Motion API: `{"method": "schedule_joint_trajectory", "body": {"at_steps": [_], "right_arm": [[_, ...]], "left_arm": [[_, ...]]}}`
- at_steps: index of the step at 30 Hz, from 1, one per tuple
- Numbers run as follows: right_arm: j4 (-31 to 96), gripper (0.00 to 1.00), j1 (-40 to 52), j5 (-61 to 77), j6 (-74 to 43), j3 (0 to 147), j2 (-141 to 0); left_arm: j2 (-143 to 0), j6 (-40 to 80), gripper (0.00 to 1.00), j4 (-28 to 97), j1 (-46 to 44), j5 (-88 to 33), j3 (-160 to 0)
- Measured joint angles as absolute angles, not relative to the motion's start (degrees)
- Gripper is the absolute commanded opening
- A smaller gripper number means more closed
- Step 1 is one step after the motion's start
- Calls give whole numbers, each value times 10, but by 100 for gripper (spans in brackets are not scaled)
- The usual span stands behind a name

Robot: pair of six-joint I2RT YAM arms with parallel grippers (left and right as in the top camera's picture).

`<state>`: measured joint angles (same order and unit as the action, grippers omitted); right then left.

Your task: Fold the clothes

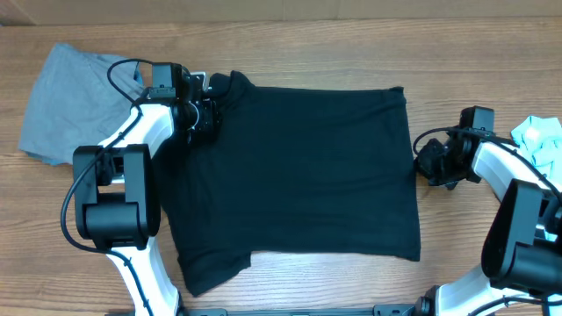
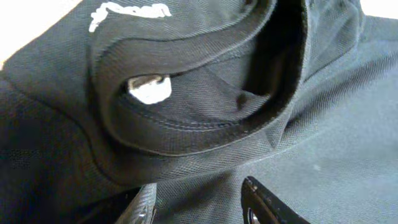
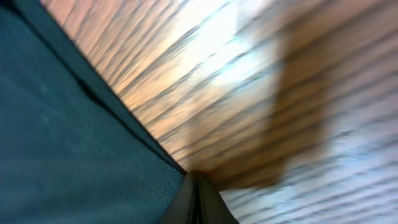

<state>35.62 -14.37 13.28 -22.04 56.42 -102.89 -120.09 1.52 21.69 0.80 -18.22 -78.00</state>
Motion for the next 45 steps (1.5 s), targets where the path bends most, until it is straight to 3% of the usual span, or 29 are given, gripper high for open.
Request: {"method": "schedule_joint_trajectory", "body": {"at_steps": [4,6,8,15,18,20,24,32,39,45], "right_arm": [[356,5,-146,120,-236,564,-1027],[356,15,-146,119,-240,564,-1027],[356,18,-147,115,-240,564,-1025],[374,21,-151,118,-239,564,-1016],[383,18,-153,140,-231,564,-990],[392,10,-152,168,-224,564,-960],[439,8,-141,204,-220,564,-932],[505,9,-78,226,-223,543,-933],[369,9,-25,220,-265,454,-933],[352,9,-22,214,-314,418,-922]], "left_arm": [[-1204,15,51,216,14,-189,-783],[-1204,15,60,216,15,-194,-783],[-1205,17,66,221,16,-203,-787],[-1213,15,69,302,24,-223,-848],[-1213,13,46,348,27,-228,-903],[-1212,13,31,356,27,-234,-926],[-1210,-4,18,360,16,-236,-938],[-1246,-23,15,345,-29,-218,-938],[-1303,-30,15,267,-32,-209,-938],[-1321,1,16,168,-30,-167,-939]]}}
